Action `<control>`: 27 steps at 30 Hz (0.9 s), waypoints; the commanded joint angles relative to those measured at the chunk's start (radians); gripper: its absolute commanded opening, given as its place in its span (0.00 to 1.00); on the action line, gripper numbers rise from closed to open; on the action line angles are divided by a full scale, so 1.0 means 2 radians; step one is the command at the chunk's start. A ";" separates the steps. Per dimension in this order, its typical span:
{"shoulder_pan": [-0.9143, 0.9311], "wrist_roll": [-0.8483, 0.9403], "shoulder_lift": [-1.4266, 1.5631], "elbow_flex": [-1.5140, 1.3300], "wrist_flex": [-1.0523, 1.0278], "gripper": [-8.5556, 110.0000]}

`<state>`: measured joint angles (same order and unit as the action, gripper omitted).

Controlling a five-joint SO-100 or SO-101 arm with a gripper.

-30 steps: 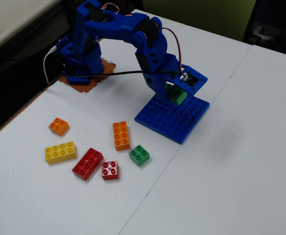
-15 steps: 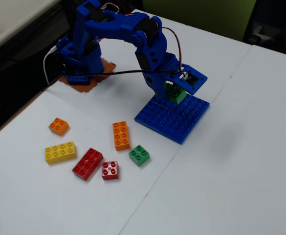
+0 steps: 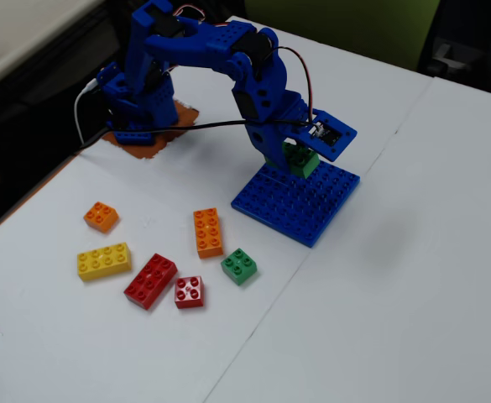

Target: Pick up the 2x4 green block and go up the 8x8 blue block.

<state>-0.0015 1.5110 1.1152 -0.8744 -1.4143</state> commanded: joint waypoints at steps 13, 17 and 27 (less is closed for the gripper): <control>-0.002 0.002 0.031 0.026 -0.008 0.07; -0.002 0.002 0.031 0.026 -0.008 0.07; -0.002 0.002 0.032 0.026 -0.011 0.07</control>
<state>-0.0015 1.5110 1.1152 -0.8744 -1.4266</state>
